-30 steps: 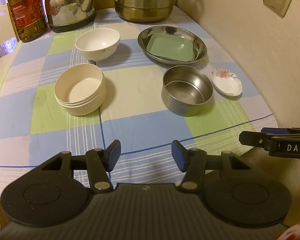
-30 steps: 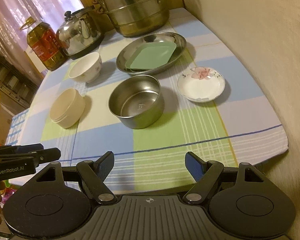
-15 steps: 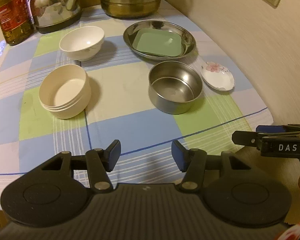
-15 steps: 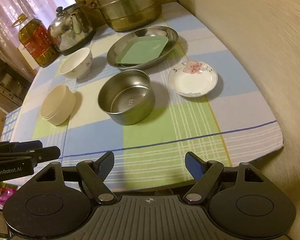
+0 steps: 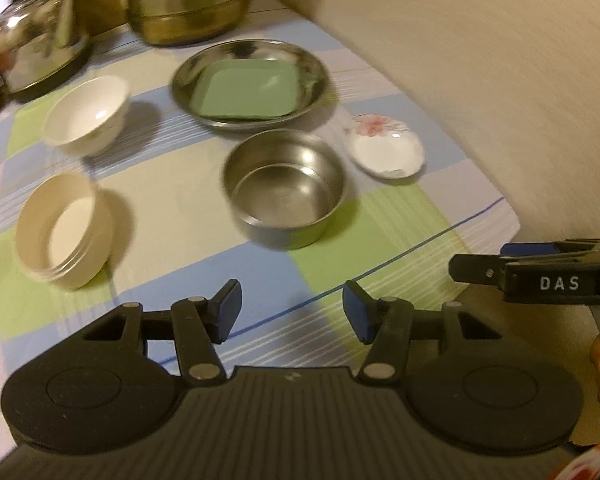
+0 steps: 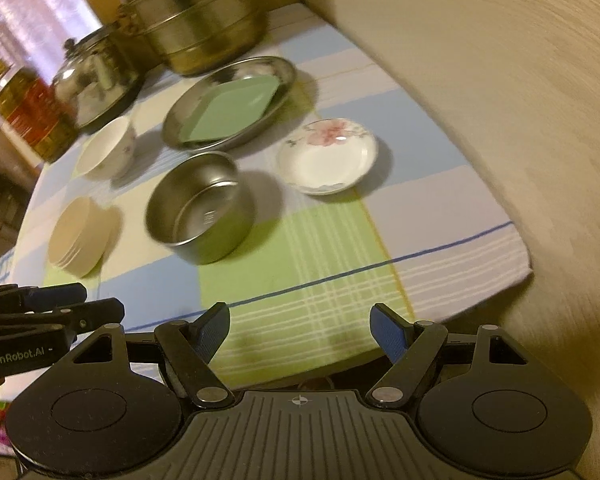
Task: Organize plates and bowls
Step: 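Move both grippers toward the small white floral saucer, then close the left gripper on the saucer rim while the right gripper closes beside it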
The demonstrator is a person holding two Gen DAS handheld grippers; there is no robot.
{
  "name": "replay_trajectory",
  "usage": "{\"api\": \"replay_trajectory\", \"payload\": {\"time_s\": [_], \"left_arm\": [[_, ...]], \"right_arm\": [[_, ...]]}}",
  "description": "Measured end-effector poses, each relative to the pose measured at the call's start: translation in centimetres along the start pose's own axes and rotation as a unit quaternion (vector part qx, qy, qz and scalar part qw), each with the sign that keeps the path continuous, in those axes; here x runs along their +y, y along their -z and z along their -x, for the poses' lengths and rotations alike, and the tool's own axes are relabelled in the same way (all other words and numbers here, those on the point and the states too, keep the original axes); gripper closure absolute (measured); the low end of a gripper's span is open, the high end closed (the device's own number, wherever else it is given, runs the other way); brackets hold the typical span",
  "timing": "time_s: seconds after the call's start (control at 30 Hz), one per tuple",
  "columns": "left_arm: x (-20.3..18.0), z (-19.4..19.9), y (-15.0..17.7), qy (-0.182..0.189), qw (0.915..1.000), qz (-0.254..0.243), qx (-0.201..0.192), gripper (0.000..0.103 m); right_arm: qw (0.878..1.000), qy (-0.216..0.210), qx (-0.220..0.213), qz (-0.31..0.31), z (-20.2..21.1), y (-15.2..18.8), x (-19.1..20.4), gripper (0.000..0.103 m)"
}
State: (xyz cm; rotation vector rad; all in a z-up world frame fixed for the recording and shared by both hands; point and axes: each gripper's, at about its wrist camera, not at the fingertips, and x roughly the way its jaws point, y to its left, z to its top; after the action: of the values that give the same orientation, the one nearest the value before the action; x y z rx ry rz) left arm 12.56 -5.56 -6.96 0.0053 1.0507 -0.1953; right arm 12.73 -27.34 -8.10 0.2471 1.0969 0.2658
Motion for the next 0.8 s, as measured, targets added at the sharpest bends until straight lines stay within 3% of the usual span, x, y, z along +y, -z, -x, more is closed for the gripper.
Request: {"api": "replay_trajectory", "payload": {"time_s": [0.4, 0.8], "left_arm": [[-2.7, -3.8, -4.7, 0.085, 0.9946, -0.053, -0.027, 0.061], [-3.2, -8.8, -9.8, 0.108, 0.9894, -0.087, -0.043, 0.073]], "right_arm": [[0.995, 0.044, -0.050, -0.070, -0.3, -1.9, -3.2, 0.027], [0.987, 0.036, -0.107, -0.111, -2.8, -5.0, -4.5, 0.051]]}}
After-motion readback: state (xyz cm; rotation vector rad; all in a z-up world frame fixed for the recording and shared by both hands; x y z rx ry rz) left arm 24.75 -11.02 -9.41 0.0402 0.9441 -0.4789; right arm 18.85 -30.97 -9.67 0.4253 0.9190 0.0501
